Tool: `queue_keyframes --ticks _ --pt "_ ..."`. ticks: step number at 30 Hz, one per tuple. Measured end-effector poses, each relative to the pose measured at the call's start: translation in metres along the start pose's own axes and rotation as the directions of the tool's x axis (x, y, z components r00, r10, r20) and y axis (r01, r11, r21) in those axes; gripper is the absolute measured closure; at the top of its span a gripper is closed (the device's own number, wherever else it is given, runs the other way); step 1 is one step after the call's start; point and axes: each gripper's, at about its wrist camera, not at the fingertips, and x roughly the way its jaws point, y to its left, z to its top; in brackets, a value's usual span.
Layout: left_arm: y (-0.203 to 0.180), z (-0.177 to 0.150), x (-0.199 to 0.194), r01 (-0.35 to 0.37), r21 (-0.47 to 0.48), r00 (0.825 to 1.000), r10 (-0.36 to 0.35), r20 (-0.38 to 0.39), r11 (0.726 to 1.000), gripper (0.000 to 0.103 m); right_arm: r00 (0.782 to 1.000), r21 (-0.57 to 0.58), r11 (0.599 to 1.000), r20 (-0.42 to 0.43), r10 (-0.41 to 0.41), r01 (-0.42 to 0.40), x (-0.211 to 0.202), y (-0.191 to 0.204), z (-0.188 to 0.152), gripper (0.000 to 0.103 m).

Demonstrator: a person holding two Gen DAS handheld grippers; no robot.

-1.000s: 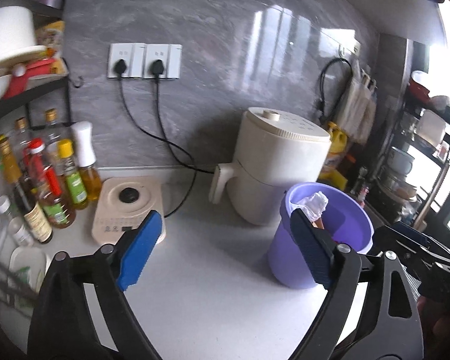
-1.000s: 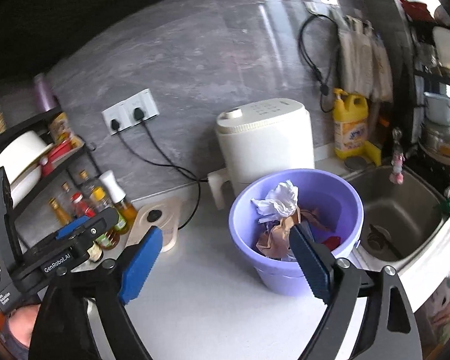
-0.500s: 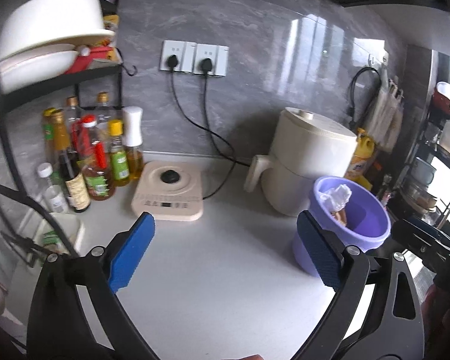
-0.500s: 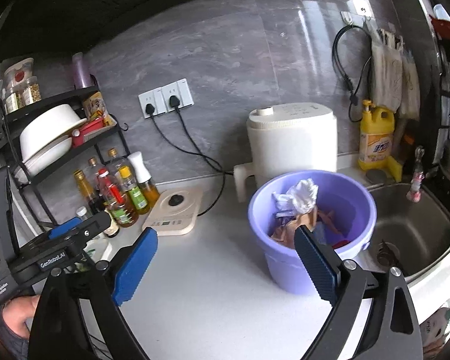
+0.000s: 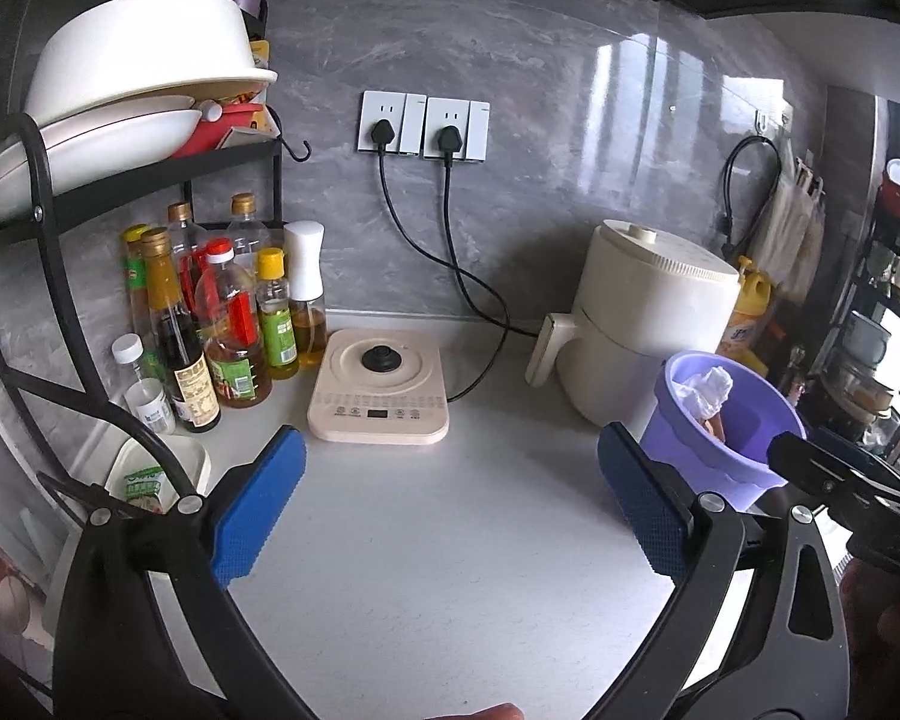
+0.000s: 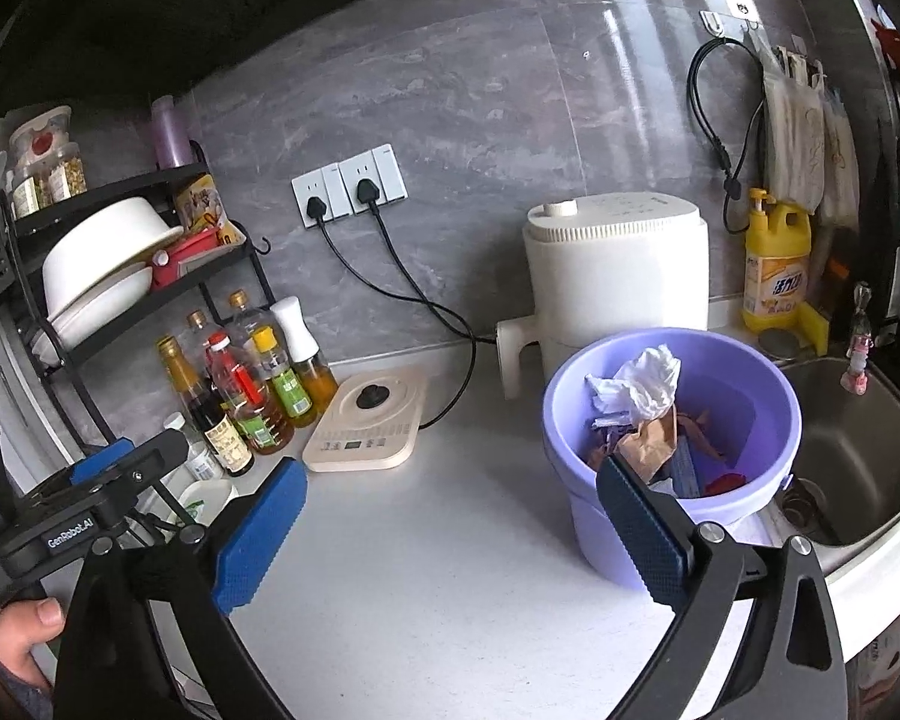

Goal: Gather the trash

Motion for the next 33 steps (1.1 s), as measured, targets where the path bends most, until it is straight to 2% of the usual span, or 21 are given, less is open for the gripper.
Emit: queue_keyframes --ticks 18,33 --pt "0.004 0.002 -0.005 -0.062 0.0 0.998 0.062 0.021 0.998 0.006 0.999 -0.036 0.999 -0.018 0.034 -0.035 0.012 0.007 -0.004 0.008" --pt "0.007 0.005 -0.008 -0.069 -0.021 0.997 0.069 0.034 0.997 0.006 0.999 -0.046 0.998 -0.011 0.052 -0.053 0.012 0.008 0.002 0.008"
